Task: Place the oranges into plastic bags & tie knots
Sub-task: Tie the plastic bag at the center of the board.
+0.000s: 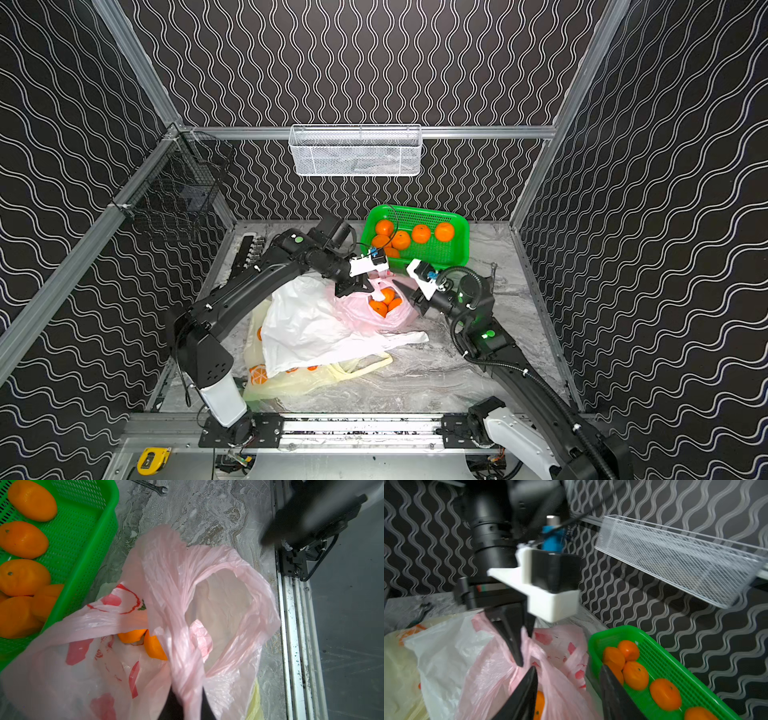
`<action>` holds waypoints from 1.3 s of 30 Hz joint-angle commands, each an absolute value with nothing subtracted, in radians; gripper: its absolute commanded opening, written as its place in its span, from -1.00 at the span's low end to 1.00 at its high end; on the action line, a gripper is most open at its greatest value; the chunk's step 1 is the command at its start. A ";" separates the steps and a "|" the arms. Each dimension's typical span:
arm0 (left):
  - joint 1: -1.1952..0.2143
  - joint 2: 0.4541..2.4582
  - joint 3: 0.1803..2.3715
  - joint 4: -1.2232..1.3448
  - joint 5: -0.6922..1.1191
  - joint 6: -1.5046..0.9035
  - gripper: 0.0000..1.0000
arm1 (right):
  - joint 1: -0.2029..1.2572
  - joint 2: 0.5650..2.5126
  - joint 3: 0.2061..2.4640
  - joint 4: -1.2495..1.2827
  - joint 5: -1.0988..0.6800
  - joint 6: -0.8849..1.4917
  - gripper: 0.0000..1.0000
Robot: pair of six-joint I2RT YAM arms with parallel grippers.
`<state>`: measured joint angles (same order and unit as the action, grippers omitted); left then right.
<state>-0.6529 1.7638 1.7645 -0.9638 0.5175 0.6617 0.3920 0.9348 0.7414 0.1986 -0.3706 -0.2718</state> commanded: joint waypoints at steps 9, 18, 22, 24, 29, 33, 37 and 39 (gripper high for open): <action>-0.658 1.653 1.663 -0.821 0.456 0.917 -1.00 | 0.293 1.145 1.094 -0.276 -0.507 -0.172 -0.03; -0.655 1.633 1.619 -0.840 0.532 0.907 -1.00 | 0.368 1.106 1.045 -0.325 -0.559 -0.302 0.86; -0.646 1.652 1.637 -0.875 0.558 0.897 -1.00 | 0.431 1.094 1.004 -0.282 -0.464 -0.271 0.90; -0.642 1.655 1.644 -0.882 0.574 0.892 -1.00 | 0.466 1.100 0.951 -0.257 -0.433 -0.258 0.90; -0.629 1.654 1.647 -0.886 0.591 0.881 -1.00 | 0.483 1.143 0.897 -0.183 -0.375 -0.230 0.89; -0.626 1.652 1.649 -0.892 0.597 0.879 -1.00 | 0.501 1.187 0.895 -0.143 -0.280 -0.194 0.83; -0.627 1.649 1.642 -0.894 0.601 0.876 -1.00 | 0.513 1.214 0.868 -0.044 -0.245 -0.151 0.78; -0.627 1.651 1.642 -0.898 0.606 0.874 -1.00 | 0.527 1.236 0.869 -0.021 -0.218 -0.142 0.78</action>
